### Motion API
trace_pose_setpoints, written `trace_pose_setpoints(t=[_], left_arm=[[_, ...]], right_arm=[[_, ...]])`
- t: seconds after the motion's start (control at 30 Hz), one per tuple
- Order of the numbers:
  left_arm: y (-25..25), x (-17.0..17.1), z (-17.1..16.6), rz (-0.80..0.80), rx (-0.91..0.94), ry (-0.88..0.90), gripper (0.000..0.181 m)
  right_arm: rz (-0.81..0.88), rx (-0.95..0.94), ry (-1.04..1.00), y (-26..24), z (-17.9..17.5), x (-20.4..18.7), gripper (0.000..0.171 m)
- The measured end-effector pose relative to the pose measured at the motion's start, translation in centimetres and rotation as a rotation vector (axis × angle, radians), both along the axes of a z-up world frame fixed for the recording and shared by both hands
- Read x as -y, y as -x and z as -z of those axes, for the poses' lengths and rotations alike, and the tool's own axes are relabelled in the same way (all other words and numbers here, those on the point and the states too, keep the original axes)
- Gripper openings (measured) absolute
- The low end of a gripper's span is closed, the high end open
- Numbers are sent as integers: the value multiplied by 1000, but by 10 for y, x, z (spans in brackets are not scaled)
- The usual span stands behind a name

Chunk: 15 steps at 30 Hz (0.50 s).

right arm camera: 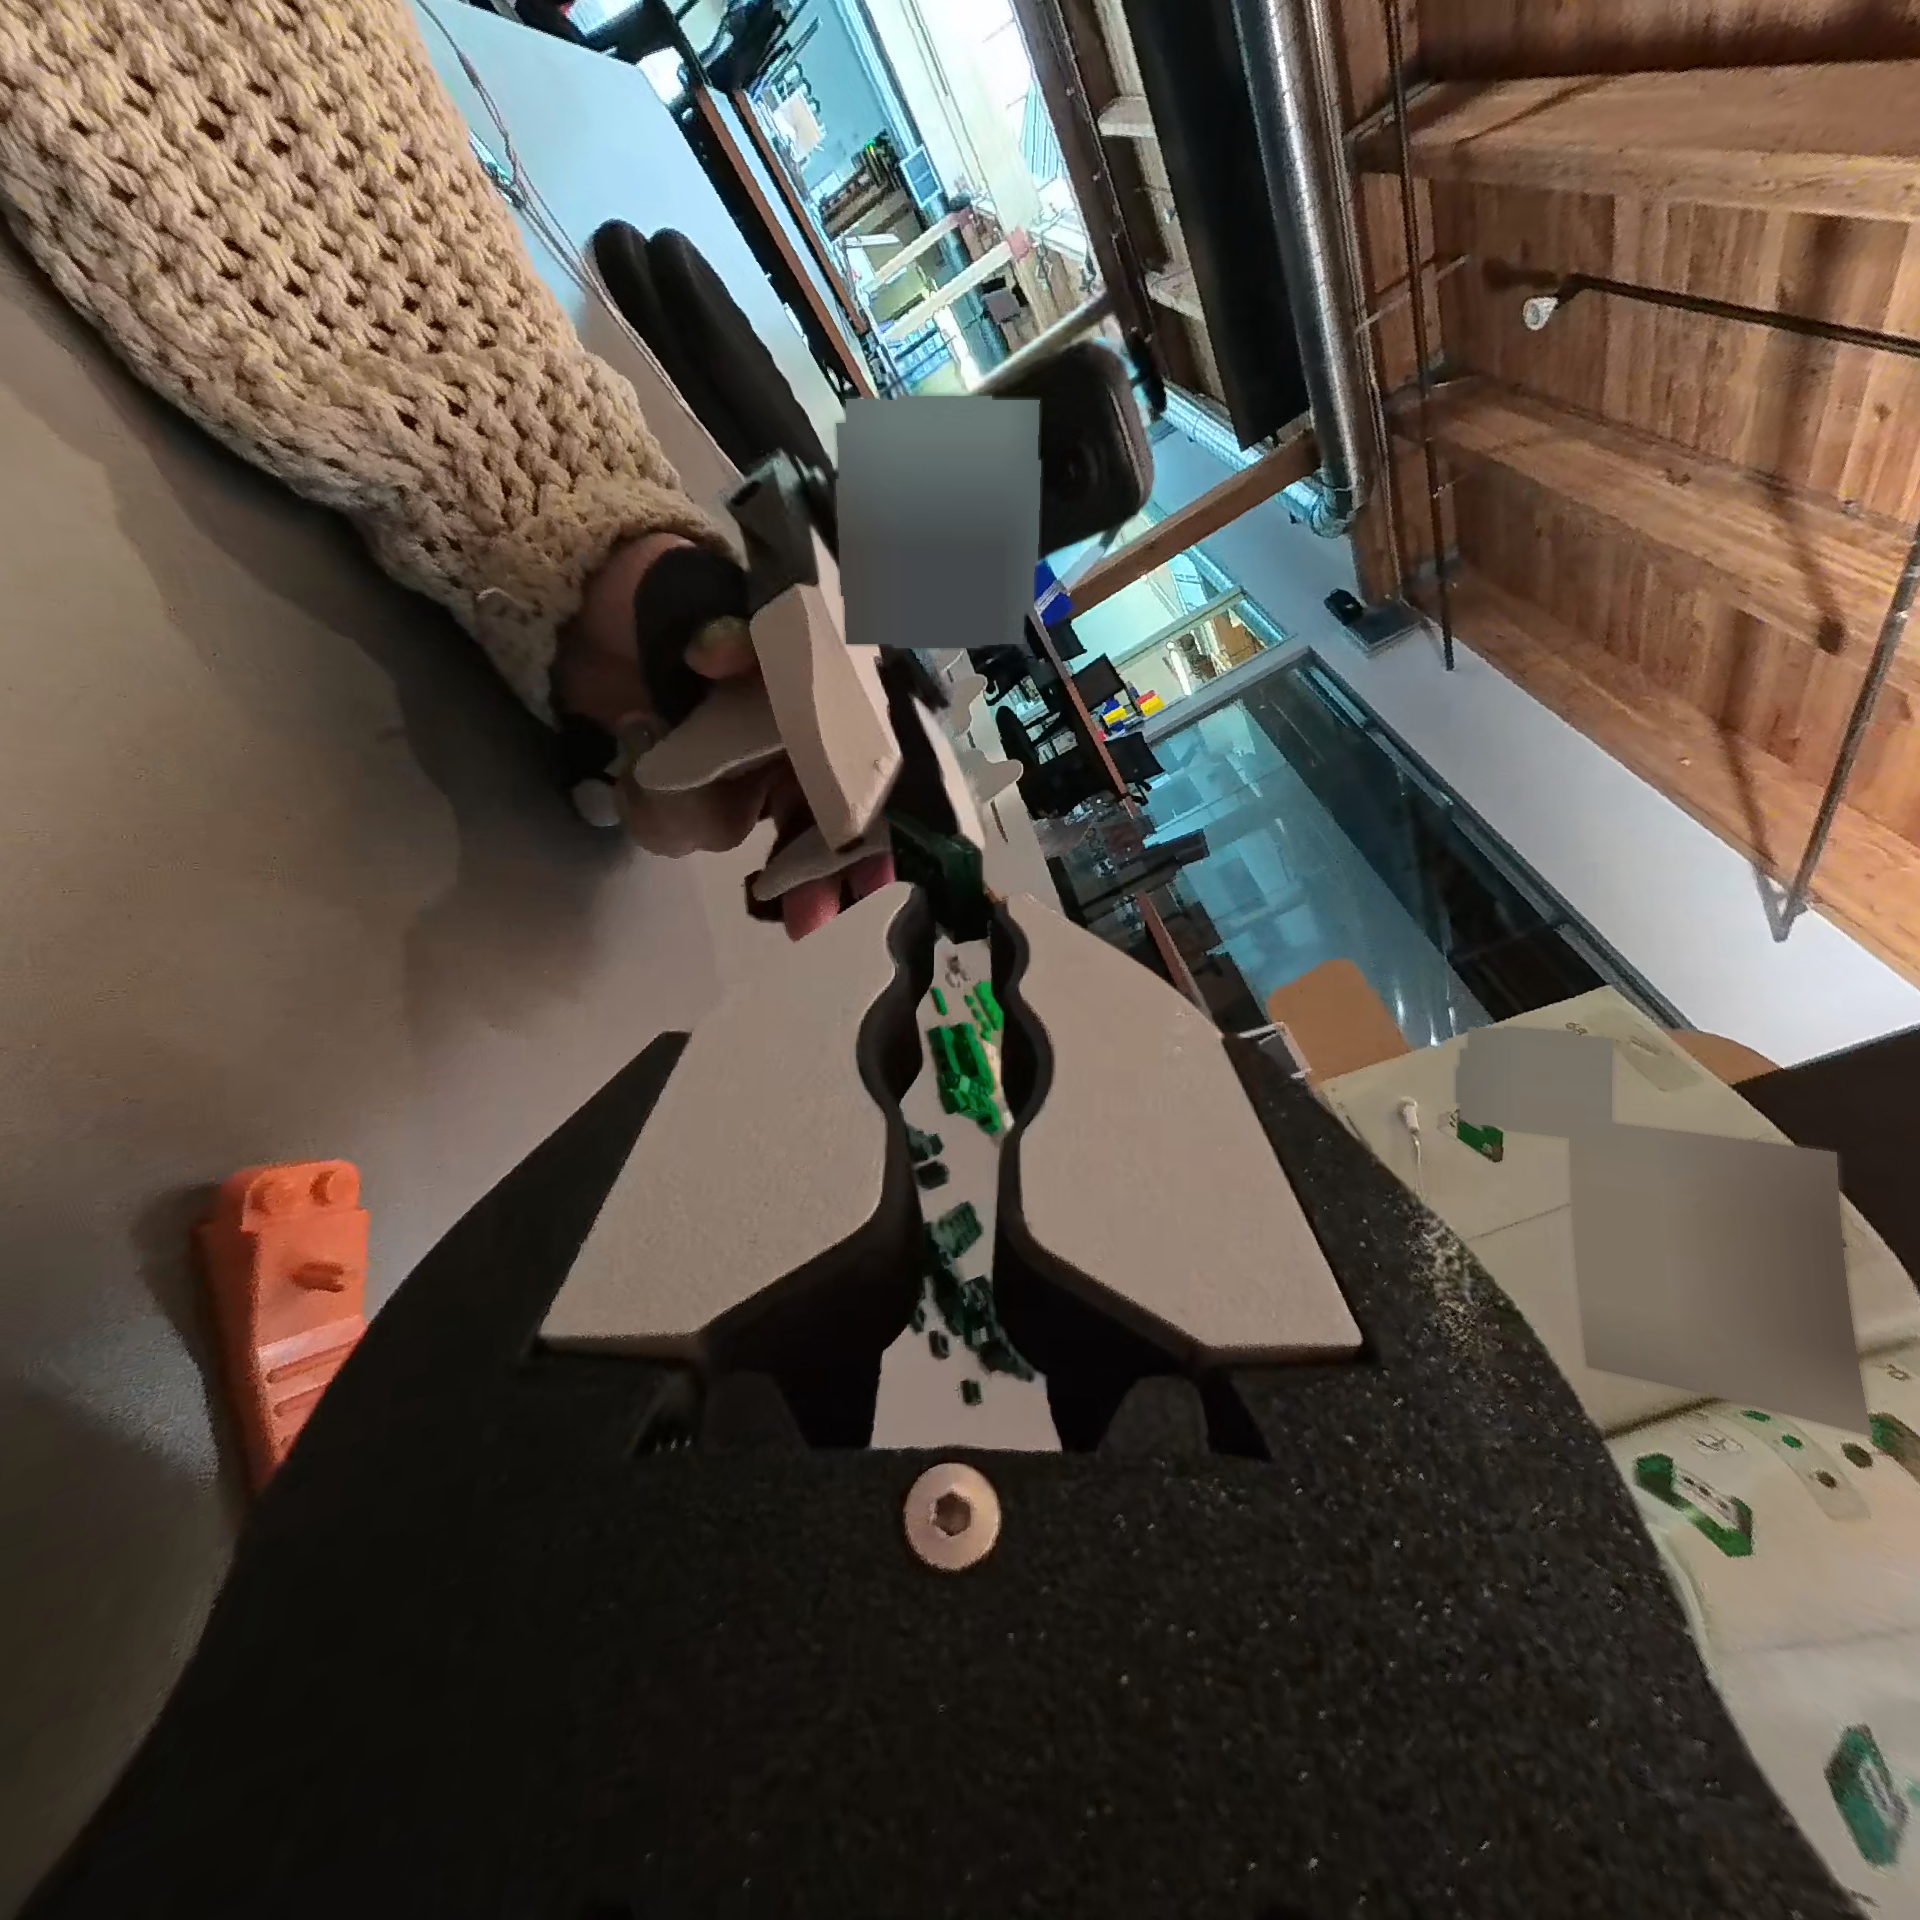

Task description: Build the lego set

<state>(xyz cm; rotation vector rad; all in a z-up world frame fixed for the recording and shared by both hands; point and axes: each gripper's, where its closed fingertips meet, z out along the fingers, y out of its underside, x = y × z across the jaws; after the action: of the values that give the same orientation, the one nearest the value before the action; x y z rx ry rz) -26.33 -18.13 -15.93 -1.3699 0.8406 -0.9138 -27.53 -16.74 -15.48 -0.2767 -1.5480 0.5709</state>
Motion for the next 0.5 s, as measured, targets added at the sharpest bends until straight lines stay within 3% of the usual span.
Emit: trace_pose_setpoints(t=[0.23,0.5], left_arm=[[-7,12,-9,182,165,173,25],[-4,13,-14,194,222,186,17]], right_arm=[[10,-60,-66,-5,-11,8,9],[2,-49,-85,-6,-6,19,9]])
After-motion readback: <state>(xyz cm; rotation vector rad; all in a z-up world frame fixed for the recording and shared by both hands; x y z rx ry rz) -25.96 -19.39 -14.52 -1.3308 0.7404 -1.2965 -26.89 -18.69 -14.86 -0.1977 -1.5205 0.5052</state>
